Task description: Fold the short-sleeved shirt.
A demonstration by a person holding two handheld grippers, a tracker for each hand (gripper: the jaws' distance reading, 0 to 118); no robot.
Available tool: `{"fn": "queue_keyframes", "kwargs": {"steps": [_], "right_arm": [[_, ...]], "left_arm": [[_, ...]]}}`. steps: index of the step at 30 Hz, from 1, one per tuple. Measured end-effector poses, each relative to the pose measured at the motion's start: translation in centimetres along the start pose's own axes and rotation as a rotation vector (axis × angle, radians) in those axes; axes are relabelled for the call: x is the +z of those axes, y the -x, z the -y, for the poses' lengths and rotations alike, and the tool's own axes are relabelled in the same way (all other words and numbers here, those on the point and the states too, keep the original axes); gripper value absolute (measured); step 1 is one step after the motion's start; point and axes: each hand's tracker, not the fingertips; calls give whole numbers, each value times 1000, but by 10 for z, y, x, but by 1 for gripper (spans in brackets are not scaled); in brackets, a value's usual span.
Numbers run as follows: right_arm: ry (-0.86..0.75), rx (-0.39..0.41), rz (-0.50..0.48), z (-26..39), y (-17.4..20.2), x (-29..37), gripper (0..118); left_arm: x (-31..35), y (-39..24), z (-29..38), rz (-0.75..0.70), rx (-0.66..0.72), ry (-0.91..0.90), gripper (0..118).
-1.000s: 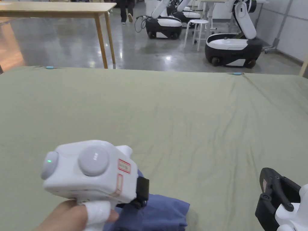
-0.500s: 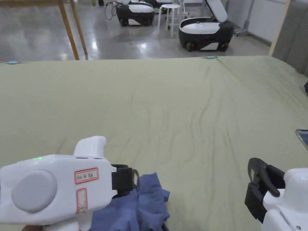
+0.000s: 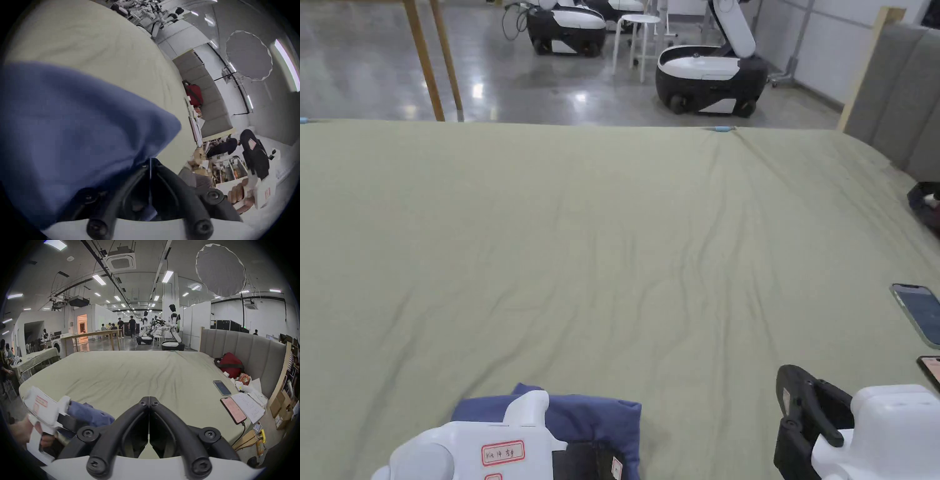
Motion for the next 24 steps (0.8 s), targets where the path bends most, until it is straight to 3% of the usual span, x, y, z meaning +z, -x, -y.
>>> {"fn": "queue_keyframes", "kwargs": {"steps": [3,6,8,12,15,18,20,22,24], "right_arm": [[55,-20,-52,5,2,-4,1],[116,-66,-179,9,8,-14,1],[182,-134,-327,10,13,-28,1],[396,-357,-692,24,26,-82,1],[517,-503,-887,45,37,-125,1],[604,-657,-997,70,37,-164,1],[670,-703,-1051,88,35,-185,1],[695,-705,-988,103,31,-198,1],[715,-841,-1101,112,23,-205,1]], "left_arm": [[5,-1,-2,38,16,-4,0],[25,-10,-3,35,3,-6,1],[48,-16,-3,27,-38,-37,1],[106,-17,-2,0,-60,-127,1],[144,-6,-5,-60,-47,-188,1],[173,12,-12,-152,-35,-227,1],[185,25,-16,-193,-12,-229,1],[191,37,-21,-196,0,-221,1],[191,51,-26,-164,18,-159,1]]}}
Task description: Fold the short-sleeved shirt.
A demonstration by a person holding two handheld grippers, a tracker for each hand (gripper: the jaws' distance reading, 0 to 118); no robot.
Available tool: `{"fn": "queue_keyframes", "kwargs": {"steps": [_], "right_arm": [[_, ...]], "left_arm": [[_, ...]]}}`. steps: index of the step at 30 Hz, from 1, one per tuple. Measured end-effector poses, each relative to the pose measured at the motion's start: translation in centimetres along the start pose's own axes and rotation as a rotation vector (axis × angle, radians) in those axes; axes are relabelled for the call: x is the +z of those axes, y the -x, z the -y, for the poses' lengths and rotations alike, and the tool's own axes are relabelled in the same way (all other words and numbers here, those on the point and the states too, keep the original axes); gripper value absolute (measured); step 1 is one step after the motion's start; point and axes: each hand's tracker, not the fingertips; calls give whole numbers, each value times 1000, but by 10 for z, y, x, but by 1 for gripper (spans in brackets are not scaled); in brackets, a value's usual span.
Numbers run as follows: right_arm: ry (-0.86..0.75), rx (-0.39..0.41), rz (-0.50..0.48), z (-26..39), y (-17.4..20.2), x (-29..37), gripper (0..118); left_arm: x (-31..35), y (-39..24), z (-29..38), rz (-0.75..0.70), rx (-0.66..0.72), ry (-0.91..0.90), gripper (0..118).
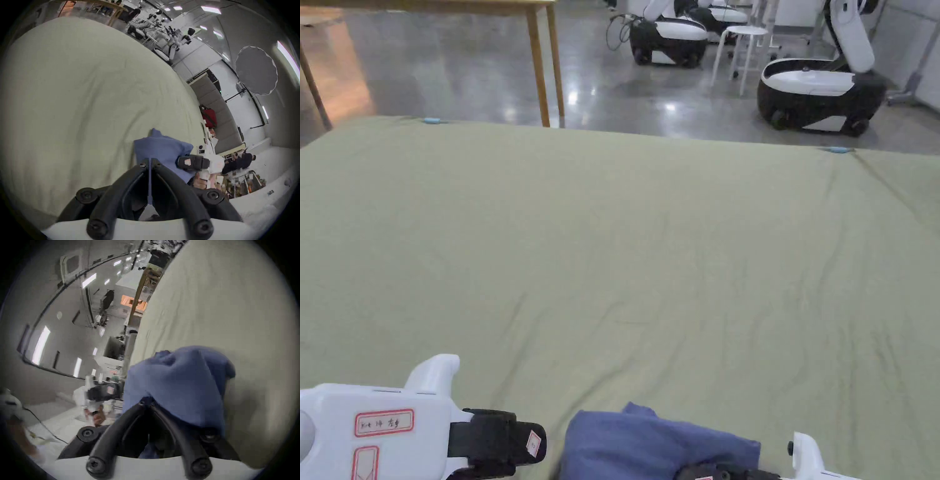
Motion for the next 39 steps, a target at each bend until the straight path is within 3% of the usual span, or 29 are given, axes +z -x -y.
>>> {"fn": "queue_keyframes", "kwargs": {"steps": [1,3,5,6,7,11,15,16,17,18,19,26,30,39], "right_arm": [[-14,-24,8,0,-1,2,1],[-5,3,6,1,-1,2,1],[-12,-18,-9,3,-2,2,1],[-13,-30,-21,3,-4,3,1],[-18,-40,-26,3,-6,3,1],[-37,-63,-49,6,-9,3,1],[-36,-49,-25,8,0,1,1],[-32,-41,-14,6,1,2,1],[-31,-36,-2,6,3,2,1],[-26,-29,12,6,7,1,1],[-20,-1,40,7,11,1,1],[-16,161,165,13,55,-1,1],[-48,235,193,10,74,3,1],[-97,259,202,-13,82,19,1]], "left_arm": [[-4,6,-2,35,7,26,3],[-13,12,-3,137,13,27,15],[-28,14,-7,213,11,73,87],[-41,21,-13,207,3,134,113],[-52,21,-13,230,-9,185,116],[-93,18,-10,252,28,280,113],[-102,11,-9,256,22,246,110],[-101,11,-11,200,10,227,94],[-100,14,-11,128,-8,213,64],[-100,19,-10,171,19,216,33],[-98,24,-10,224,85,242,32],[-60,20,-17,205,19,187,30],[-6,54,-36,140,24,129,30],[140,168,-92,-61,103,11,30]]}}
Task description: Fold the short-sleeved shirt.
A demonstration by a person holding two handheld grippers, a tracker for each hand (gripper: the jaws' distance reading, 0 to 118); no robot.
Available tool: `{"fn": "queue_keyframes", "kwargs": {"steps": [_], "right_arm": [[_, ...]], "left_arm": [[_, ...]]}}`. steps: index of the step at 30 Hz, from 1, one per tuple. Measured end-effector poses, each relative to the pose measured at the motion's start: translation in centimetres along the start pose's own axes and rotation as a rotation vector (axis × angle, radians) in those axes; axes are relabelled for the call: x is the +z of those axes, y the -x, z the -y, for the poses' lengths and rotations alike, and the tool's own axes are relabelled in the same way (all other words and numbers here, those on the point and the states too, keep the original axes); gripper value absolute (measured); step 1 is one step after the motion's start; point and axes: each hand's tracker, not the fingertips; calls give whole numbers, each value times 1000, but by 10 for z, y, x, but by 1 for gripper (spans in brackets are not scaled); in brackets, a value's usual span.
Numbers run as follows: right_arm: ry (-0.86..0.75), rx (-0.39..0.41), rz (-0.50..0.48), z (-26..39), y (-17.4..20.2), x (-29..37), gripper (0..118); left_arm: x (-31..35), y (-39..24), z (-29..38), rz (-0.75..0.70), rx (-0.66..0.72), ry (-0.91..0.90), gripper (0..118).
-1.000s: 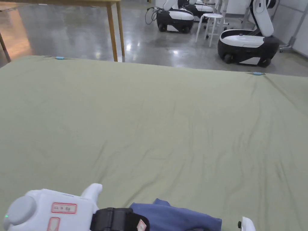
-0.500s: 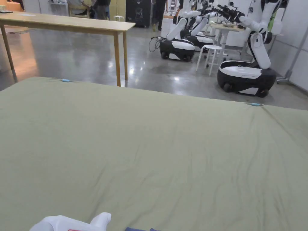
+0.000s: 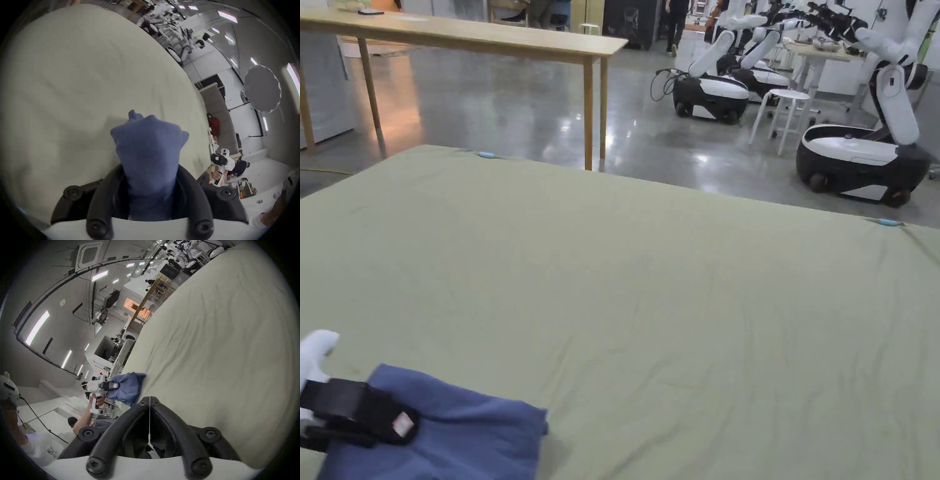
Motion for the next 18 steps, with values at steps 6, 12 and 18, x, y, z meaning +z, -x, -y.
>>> {"fn": "queue_keyframes", "kwargs": {"steps": [6,12,18], "right_arm": [[-32,-20,22,-9,-4,-5,1],[-38,-18,28,-15,-3,-14,1],[-19,-6,27,-18,-6,-15,1]], "left_arm": [[42,53,-45,-34,23,-10,30],[43,78,-68,-42,67,18,30],[56,79,-61,-66,48,-114,117]]}}
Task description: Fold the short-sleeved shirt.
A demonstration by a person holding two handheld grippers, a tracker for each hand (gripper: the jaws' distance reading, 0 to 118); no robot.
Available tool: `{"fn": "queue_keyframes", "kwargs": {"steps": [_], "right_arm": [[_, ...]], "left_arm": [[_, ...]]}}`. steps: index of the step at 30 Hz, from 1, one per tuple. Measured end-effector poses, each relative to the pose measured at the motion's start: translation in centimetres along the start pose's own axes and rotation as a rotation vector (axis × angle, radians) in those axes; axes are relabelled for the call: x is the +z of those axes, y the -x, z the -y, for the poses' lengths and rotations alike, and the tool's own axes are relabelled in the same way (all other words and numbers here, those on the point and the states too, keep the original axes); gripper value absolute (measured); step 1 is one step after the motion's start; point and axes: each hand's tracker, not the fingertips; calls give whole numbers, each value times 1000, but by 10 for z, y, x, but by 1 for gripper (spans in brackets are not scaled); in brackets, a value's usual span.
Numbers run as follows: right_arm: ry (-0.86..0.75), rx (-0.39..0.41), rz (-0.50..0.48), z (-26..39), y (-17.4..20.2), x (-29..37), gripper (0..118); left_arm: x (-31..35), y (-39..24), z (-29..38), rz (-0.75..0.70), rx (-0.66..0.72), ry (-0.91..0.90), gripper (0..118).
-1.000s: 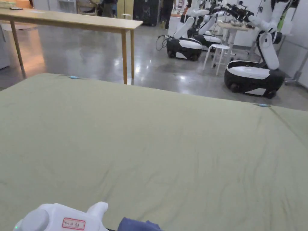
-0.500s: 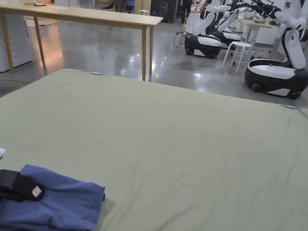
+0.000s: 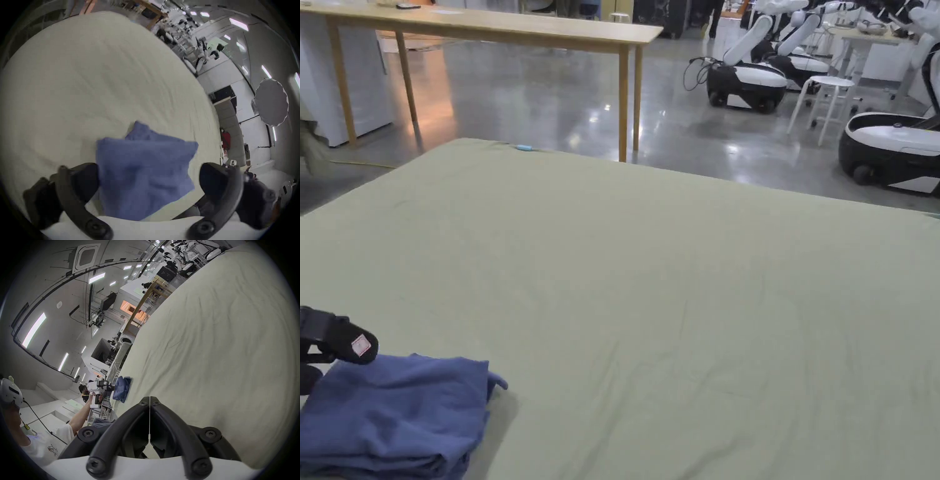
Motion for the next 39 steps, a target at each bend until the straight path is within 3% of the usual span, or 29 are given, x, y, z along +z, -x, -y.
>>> {"fn": "queue_keyframes", "kwargs": {"steps": [6,8,9,11,12,15,17,19,20,22,24,26,27,31,39], "right_arm": [[-19,31,-19,-9,10,13,1],[-21,54,-21,-14,16,19,1],[-24,68,-22,-17,20,22,1],[-41,122,-1,-23,31,29,1],[-50,153,23,-27,37,32,1],[-114,216,83,-38,55,43,1],[-191,280,180,-42,70,51,1],[-271,360,308,-47,85,59,1],[-318,415,408,-48,95,63,1],[-418,532,647,-48,116,66,1],[-523,690,751,-46,131,69,1],[-622,754,878,-43,146,70,1],[-668,781,903,-42,152,72,1],[-797,765,912,-40,167,87,1],[-777,800,881,-35,180,93,1]], "left_arm": [[37,-36,11,-169,-34,-92,115],[46,-60,18,-157,-73,-155,104],[49,-73,20,-125,-85,-184,88],[46,-107,32,-106,-132,-250,7],[39,-128,39,-105,-183,-257,1],[9,-187,57,-81,-278,-278,1],[-21,-238,80,-112,-392,-344,1],[-46,-283,100,-90,-425,-429,1],[-59,-306,111,-52,-434,-443,1],[-85,-352,131,-116,-549,-581,1],[-113,-399,156,-221,-702,-710,1],[-137,-437,180,-235,-761,-782,1],[-145,-451,188,-239,-763,-822,1],[-161,-482,208,-263,-752,-926,1],[-145,-488,206,-289,-727,-920,1]]}}
